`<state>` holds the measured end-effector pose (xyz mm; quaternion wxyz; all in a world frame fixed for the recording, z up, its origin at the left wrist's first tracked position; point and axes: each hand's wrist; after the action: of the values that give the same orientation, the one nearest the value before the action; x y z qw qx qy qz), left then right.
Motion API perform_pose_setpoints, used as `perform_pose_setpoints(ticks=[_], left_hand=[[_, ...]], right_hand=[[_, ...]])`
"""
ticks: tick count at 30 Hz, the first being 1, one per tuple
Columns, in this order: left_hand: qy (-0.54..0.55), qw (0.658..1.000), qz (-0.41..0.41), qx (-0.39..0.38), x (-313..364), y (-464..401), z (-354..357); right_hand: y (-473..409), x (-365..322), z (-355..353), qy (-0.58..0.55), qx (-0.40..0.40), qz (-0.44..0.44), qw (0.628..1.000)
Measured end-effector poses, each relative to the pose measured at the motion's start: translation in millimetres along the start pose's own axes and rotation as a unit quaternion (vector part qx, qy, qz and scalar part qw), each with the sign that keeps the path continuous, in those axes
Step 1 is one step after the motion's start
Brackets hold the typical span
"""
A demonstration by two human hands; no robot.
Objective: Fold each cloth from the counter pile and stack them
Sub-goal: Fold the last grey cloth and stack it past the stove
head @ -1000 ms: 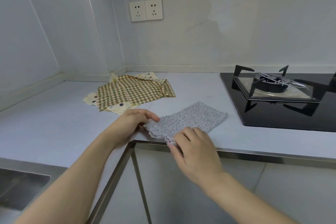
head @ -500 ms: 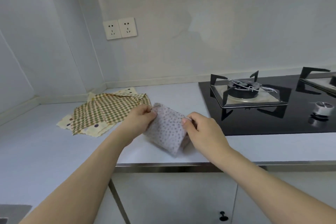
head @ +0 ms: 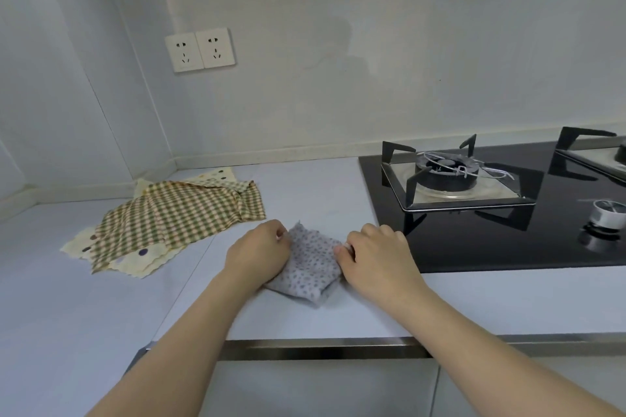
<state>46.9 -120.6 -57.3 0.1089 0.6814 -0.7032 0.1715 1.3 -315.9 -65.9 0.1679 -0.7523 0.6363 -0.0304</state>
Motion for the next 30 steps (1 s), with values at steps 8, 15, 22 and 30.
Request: perform_pose_setpoints(ticks=[8,15,22,30], left_hand=[[0.003,0.985,0.122,0.124,16.0,44.0,-26.3],[-0.147,0.979,0.139,0.042,28.6,93.7,-14.0],[-0.272,0.957,0.080,0.062,50.6,107.2,-7.7],[-0.180,0.982,-0.019,0.045,64.7,99.8,-0.1]], right_hand=[[1.1,-0.1,0.9,-0.001,-0.022,-0.010,1.000],[2.1,-0.9,-0.9,0.001,-0.027,-0.005,1.000],[2.7,-0.2,-3.6,0.000,-0.044,-0.009,0.999],[3.7,0.3,-5.0,0.002,-0.051,-0.018,0.999]])
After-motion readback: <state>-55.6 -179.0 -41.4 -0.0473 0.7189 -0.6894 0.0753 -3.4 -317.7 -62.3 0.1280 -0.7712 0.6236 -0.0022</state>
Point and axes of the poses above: each hand's wrist, its own y-axis away from the middle knuckle, its own z-axis out of the palm, x = y × z, and after that the axes turned 5 degrees about -x, right-handed
